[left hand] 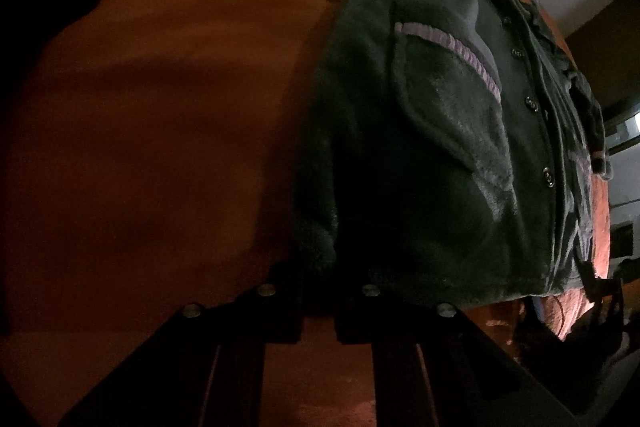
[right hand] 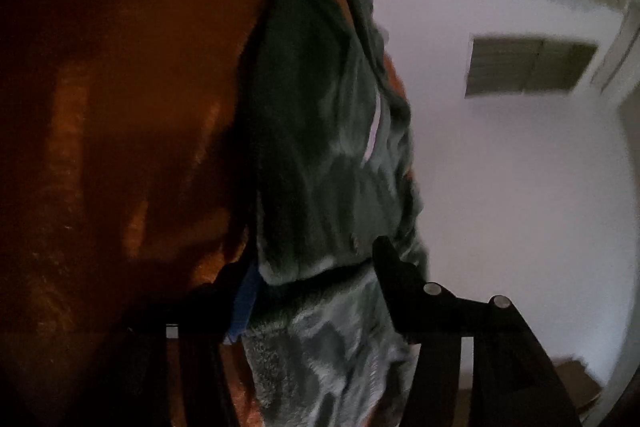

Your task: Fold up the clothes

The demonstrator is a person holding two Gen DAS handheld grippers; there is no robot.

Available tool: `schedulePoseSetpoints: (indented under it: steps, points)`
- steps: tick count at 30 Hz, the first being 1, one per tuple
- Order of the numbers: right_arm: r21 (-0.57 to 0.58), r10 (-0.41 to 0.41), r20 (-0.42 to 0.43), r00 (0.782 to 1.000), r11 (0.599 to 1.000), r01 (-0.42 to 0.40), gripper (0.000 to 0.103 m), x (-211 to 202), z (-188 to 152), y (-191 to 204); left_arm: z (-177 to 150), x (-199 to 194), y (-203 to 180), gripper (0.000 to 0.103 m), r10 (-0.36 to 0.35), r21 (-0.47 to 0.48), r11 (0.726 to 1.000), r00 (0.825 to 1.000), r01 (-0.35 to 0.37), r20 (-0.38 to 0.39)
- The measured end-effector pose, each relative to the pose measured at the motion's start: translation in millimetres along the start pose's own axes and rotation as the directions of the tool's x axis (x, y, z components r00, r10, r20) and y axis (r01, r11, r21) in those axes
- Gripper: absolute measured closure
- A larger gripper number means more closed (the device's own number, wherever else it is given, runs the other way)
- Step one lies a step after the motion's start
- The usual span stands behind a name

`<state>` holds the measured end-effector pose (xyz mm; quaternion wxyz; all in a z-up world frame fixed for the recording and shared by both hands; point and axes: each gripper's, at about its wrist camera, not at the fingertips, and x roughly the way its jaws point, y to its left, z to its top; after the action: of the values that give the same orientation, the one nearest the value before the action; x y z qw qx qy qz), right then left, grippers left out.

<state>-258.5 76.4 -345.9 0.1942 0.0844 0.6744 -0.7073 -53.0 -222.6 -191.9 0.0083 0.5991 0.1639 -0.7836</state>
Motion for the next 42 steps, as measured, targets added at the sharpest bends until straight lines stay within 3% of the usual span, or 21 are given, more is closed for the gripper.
schedulePoseSetpoints:
  steps: [6, 7, 8, 15, 20, 22, 27, 30, 32, 35, 38, 42]
  points:
    - [0.026, 0.106, -0.047, 0.993, 0.994, -0.105, 0.048, 25, 12, -12, 1, 1, 3, 0.091, -0.013, -0.016, 1.0, 1.0, 0.013, -0.005]
    - [0.047, 0.136, -0.056, 0.989, 0.99, -0.133, 0.061, 30, 12, -16, 0, 1, 3, 0.091, -0.013, -0.017, 1.0, 1.0, 0.013, -0.003]
    - [0.073, 0.171, -0.068, 0.983, 0.983, -0.166, 0.093, 35, 12, -21, 0, 0, 3, 0.091, -0.014, -0.021, 1.0, 1.0, 0.014, 0.004]
    - [0.219, 0.324, -0.025, 0.946, 0.925, -0.311, 0.094, 32, 4, -52, -8, -19, 5, 0.094, 0.006, -0.084, 0.996, 0.999, -0.001, 0.054]
    - [0.216, 0.353, 0.005, 0.936, 0.913, -0.346, 0.094, 24, 0, -52, -16, -38, -11, 0.094, 0.028, -0.036, 0.999, 0.998, -0.026, 0.059]
    - [0.201, 0.344, -0.006, 0.939, 0.92, -0.336, 0.094, 30, 3, -45, -1, -30, -15, 0.094, 0.056, -0.005, 0.998, 0.996, -0.056, 0.064]
    - [0.097, 0.256, -0.044, 0.966, 0.963, -0.25, 0.084, 34, 7, -25, 5, -25, -29, 0.09, 0.07, 0.031, 0.997, 0.994, -0.073, 0.085]
    - [0.168, 0.303, -0.016, 0.953, 0.94, -0.296, 0.064, 24, -5, -46, 8, -37, -23, 0.084, 0.046, 0.013, 0.999, 0.995, -0.047, 0.094]
    - [0.228, 0.32, -0.001, 0.947, 0.922, -0.312, 0.04, 17, -19, -62, 9, -48, -9, 0.081, 0.031, -0.046, 0.999, 0.994, -0.026, 0.103]
    - [0.258, 0.309, -0.019, 0.951, 0.92, -0.294, 0.039, 3, -39, -69, -1, -59, 21, 0.071, 0.056, -0.109, 0.993, 0.994, -0.046, 0.098]
    - [0.215, 0.292, -0.092, 0.952, 0.939, -0.268, 0.039, -7, -52, -49, -8, -68, 23, 0.071, 0.119, -0.126, 0.987, 0.986, -0.104, 0.113]
    - [0.228, 0.258, -0.138, 0.956, 0.948, -0.223, 0.039, -23, -54, -28, 6, -81, -34, 0.071, 0.039, 0.027, 0.999, 0.982, -0.044, 0.185]
